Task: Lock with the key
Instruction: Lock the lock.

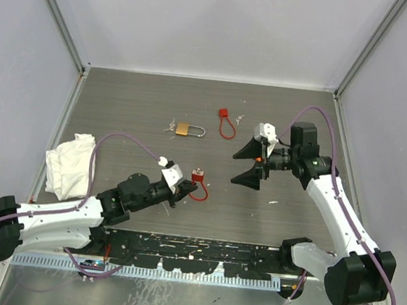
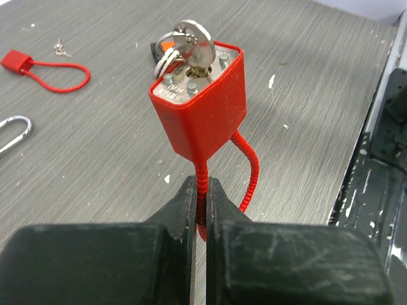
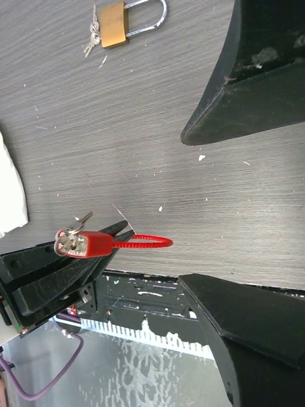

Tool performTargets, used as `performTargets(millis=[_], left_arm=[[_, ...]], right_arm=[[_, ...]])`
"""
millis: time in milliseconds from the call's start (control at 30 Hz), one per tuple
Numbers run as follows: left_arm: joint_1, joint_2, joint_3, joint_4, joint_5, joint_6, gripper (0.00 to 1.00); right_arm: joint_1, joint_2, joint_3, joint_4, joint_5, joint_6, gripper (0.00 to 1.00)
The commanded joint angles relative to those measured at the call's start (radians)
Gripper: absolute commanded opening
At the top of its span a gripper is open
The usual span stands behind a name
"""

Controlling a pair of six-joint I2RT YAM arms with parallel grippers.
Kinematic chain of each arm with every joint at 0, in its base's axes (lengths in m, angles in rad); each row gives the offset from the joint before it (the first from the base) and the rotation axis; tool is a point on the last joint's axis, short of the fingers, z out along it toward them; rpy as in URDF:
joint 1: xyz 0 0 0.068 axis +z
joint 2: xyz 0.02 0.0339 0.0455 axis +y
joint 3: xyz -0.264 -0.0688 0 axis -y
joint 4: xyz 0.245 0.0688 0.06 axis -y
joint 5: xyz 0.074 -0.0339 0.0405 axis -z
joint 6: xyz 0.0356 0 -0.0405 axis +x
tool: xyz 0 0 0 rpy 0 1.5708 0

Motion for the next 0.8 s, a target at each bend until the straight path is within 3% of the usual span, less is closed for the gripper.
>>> performTargets(millis=[0, 400, 767], left_arm=[[0.003, -0.006, 0.039, -0.044, -0.027, 0.064, 0.0], [0.001, 0.102, 0.102, -0.073, -0.025, 0.105, 0.0], [0.001, 0.089, 0.114, -0.115, -0.015, 0.106, 0.0]], right_arm=[[-0.002, 0.011, 0.042, -0.025, 0.004, -0.013, 0.86], [0.086, 0.071, 0.266, -0.19, 0.293, 0.176, 0.81], [0.167, 0.114, 0.332, -0.203, 0.393, 0.226, 0.81]])
